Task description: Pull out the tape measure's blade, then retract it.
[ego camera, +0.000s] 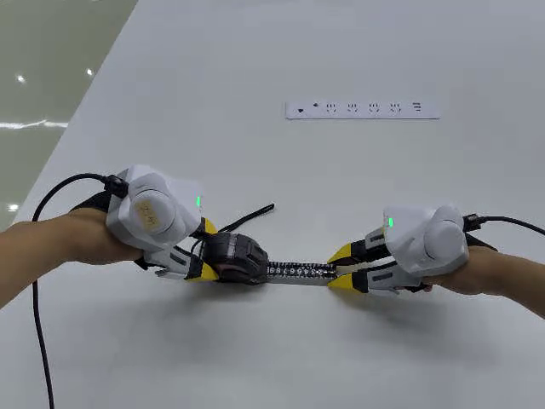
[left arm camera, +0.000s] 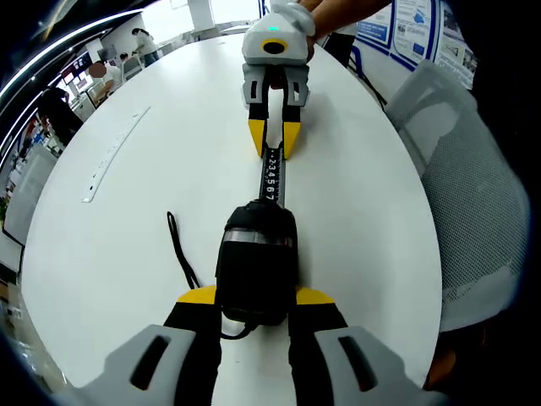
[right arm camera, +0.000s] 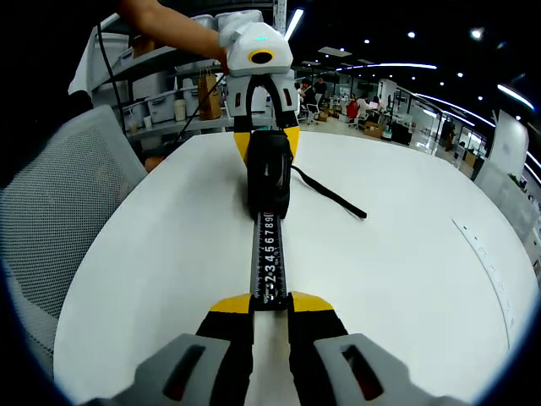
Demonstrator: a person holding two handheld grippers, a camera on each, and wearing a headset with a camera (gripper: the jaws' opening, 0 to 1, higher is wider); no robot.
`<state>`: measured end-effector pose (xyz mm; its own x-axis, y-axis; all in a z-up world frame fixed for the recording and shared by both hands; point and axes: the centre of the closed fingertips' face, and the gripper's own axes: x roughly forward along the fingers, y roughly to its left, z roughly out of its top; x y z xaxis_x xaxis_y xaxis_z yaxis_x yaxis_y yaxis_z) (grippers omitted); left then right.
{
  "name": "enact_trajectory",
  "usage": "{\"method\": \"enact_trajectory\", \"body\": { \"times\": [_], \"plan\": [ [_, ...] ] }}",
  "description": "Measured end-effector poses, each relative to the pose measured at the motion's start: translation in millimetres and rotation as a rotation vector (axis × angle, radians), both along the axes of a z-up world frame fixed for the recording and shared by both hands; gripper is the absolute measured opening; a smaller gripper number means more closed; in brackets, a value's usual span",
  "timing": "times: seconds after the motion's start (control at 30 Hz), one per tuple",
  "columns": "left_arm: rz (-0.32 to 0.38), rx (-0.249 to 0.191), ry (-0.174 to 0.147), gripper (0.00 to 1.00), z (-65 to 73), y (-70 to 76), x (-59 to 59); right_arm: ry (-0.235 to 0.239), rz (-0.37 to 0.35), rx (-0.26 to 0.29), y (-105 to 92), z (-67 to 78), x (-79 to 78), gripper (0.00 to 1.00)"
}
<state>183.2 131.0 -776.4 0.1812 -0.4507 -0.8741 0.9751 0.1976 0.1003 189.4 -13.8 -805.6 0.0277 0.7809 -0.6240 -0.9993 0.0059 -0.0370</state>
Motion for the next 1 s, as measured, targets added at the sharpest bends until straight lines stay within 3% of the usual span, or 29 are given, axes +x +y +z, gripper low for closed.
{"method": "enact_trajectory", "body": {
  "times": [0.23,1.0],
  "plan": [
    [0.002,0.003,0.0,0.25,-0.9,2.4,1.0,-0.017,0.03,-0.029,0.4,-0.4,1.6,0.13],
    [0.012,0.007,-0.002,0.25,-0.8,5.2,0.1,-0.029,0.064,-0.029,-2.1,9.6,-0.4,0.12]
  ]
}}
